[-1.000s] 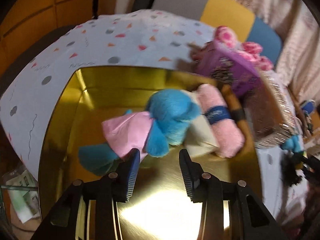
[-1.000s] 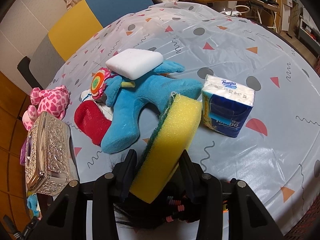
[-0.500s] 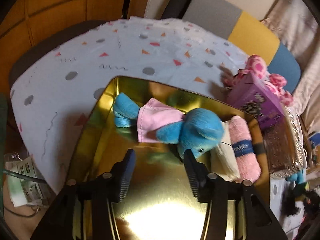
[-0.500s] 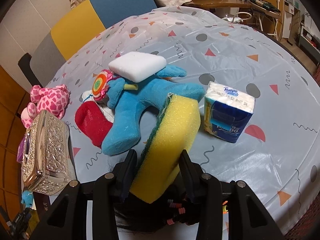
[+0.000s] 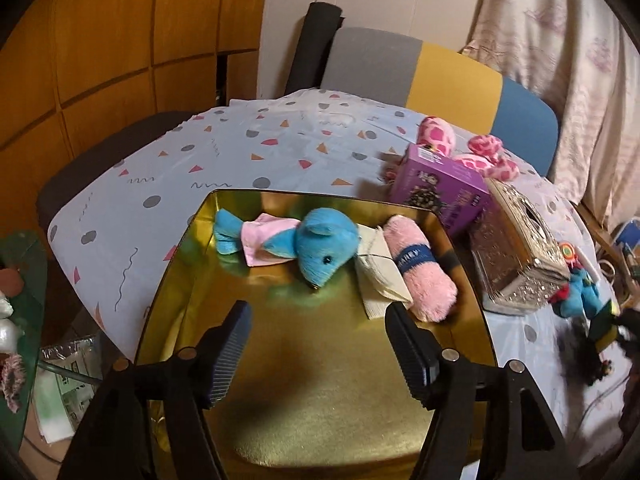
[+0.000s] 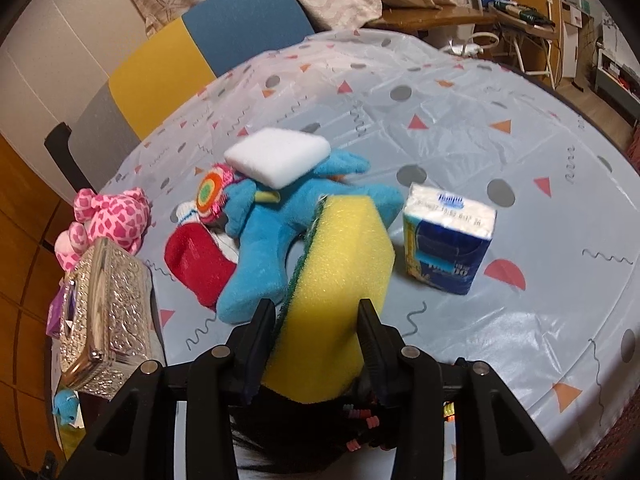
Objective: Organize soft objects
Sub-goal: 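Carry the yellow sponge into the gold tray and open the right tool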
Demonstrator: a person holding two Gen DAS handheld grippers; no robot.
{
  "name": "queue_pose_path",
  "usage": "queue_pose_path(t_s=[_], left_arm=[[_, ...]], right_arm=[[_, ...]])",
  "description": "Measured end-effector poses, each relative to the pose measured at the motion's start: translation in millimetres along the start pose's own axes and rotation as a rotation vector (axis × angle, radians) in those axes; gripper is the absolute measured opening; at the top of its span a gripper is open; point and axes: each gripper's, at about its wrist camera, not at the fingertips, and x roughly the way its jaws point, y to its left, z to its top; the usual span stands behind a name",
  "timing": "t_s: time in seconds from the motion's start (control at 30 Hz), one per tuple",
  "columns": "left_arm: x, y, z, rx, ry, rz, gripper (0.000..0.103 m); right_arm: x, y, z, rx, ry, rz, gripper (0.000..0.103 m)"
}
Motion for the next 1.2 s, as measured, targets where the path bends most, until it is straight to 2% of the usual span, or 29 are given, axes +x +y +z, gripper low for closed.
queue_pose_path(t_s=[0.27,0.47,0.73,0.97,1.2], left_arm=[[-4,-7,-10,0.028,0.008,-0.004,0.072],[-5,-4,-11,0.028,0.006,-0.002,0.072],[2,0,-15,0.009,0.026,-0.01,0.072],[3,8,-17,-0.013,0.03,-0.008,0.072],[0,24,-16,-0.052,0.026,0.008,0.072]], right_arm=[[-23,1,6,0.019,-0.113,0.095,0.039],[-39,9,3,0.021,-0.133,0.203,0.039],[-82,64,-8,-0.126,-0.16,0.359,0.039],[-97,147,-43,-0.344,-0.061,0.557,0.039],[-84,225,-101,-0.524,0.133,0.704,0.039]])
